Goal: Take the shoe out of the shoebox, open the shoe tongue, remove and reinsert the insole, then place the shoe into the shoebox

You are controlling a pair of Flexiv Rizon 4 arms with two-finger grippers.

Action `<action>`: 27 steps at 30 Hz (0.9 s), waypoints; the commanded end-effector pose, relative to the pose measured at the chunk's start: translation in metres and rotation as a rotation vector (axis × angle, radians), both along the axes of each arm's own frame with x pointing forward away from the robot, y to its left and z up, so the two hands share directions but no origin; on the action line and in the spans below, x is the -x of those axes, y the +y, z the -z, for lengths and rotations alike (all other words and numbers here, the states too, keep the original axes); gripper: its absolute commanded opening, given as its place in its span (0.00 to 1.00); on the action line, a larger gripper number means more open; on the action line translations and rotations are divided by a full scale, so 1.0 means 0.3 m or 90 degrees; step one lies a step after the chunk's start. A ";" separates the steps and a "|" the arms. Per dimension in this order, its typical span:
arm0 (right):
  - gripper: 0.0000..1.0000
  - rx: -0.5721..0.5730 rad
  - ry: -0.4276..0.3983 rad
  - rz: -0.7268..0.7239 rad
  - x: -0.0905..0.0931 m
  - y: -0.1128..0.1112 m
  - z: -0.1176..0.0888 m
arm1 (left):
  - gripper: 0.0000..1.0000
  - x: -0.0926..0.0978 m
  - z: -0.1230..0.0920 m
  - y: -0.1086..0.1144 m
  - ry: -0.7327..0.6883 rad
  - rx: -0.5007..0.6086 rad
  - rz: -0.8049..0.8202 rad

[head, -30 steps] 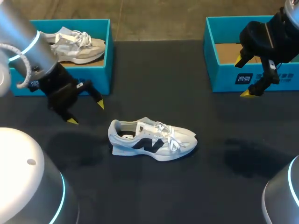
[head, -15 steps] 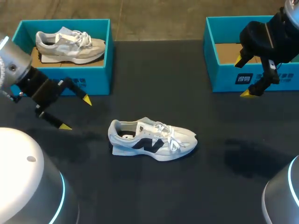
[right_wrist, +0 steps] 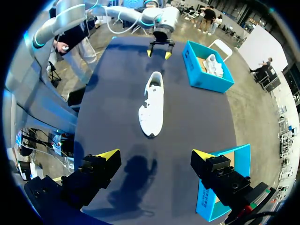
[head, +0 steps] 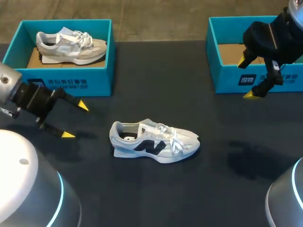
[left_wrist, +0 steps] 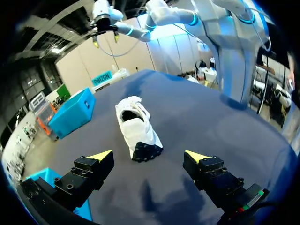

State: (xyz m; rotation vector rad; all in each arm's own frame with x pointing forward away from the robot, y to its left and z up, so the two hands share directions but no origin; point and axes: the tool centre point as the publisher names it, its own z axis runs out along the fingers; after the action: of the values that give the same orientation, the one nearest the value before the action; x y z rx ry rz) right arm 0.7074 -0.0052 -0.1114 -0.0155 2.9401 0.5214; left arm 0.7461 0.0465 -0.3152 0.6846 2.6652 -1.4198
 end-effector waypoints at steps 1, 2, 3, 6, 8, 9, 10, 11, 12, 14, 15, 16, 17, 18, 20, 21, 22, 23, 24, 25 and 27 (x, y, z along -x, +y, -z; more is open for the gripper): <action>1.00 0.002 0.003 0.000 -0.008 0.005 -0.001 | 1.00 -0.014 -0.005 0.000 0.049 -0.001 -0.011; 1.00 0.002 0.003 0.000 -0.008 0.005 -0.001 | 1.00 -0.007 -0.003 0.002 0.076 -0.010 -0.014; 1.00 0.002 0.003 0.000 -0.008 0.005 -0.001 | 1.00 -0.001 0.000 0.003 0.084 -0.019 -0.009; 1.00 0.002 0.003 0.000 -0.008 0.005 -0.001 | 1.00 0.000 0.001 0.004 0.096 -0.025 -0.014; 1.00 0.002 0.003 0.000 -0.008 0.005 -0.001 | 1.00 0.000 0.001 0.004 0.096 -0.025 -0.014; 1.00 0.002 0.003 0.000 -0.008 0.005 -0.001 | 1.00 0.000 0.001 0.004 0.096 -0.025 -0.014; 1.00 0.002 0.003 0.000 -0.008 0.005 -0.001 | 1.00 0.000 0.001 0.004 0.096 -0.025 -0.014; 1.00 0.002 0.003 0.000 -0.008 0.005 -0.001 | 1.00 0.000 0.001 0.004 0.096 -0.025 -0.014; 1.00 0.002 0.003 0.000 -0.008 0.005 -0.001 | 1.00 0.000 0.001 0.004 0.096 -0.025 -0.014; 1.00 0.002 0.003 0.000 -0.008 0.005 -0.001 | 1.00 0.000 0.001 0.004 0.096 -0.025 -0.014; 1.00 0.002 0.003 0.000 -0.008 0.005 -0.001 | 1.00 0.000 0.001 0.004 0.096 -0.025 -0.014; 1.00 0.002 0.003 0.000 -0.008 0.005 -0.001 | 1.00 0.000 0.001 0.004 0.096 -0.025 -0.014; 1.00 0.002 0.003 0.000 -0.008 0.005 -0.001 | 1.00 0.000 0.001 0.004 0.096 -0.025 -0.014; 1.00 0.002 0.003 0.000 -0.008 0.005 -0.001 | 1.00 0.000 0.001 0.004 0.096 -0.025 -0.014; 1.00 0.002 0.003 0.000 -0.008 0.005 -0.001 | 1.00 0.000 0.001 0.004 0.096 -0.025 -0.014; 1.00 0.002 0.003 0.000 -0.008 0.005 -0.001 | 1.00 0.000 0.001 0.004 0.096 -0.025 -0.014; 1.00 0.002 0.003 0.000 -0.008 0.005 -0.001 | 1.00 0.000 0.001 0.004 0.096 -0.025 -0.014; 1.00 0.002 0.003 0.000 -0.008 0.005 -0.001 | 1.00 0.000 0.001 0.004 0.096 -0.025 -0.014; 1.00 0.002 0.003 0.000 -0.008 0.005 -0.001 | 1.00 0.000 0.001 0.004 0.096 -0.025 -0.014; 1.00 0.002 0.003 0.000 -0.008 0.005 -0.001 | 1.00 0.000 0.001 0.004 0.096 -0.025 -0.014; 1.00 0.002 0.003 0.000 -0.008 0.005 -0.001 | 1.00 -0.005 0.007 0.022 0.084 0.000 -0.049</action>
State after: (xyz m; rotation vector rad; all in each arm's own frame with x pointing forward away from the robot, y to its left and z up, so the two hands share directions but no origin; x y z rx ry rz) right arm 0.7074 -0.0052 -0.1115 -0.0156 2.9401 0.5214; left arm 0.7509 0.0487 -0.3144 0.5435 2.8000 -1.4709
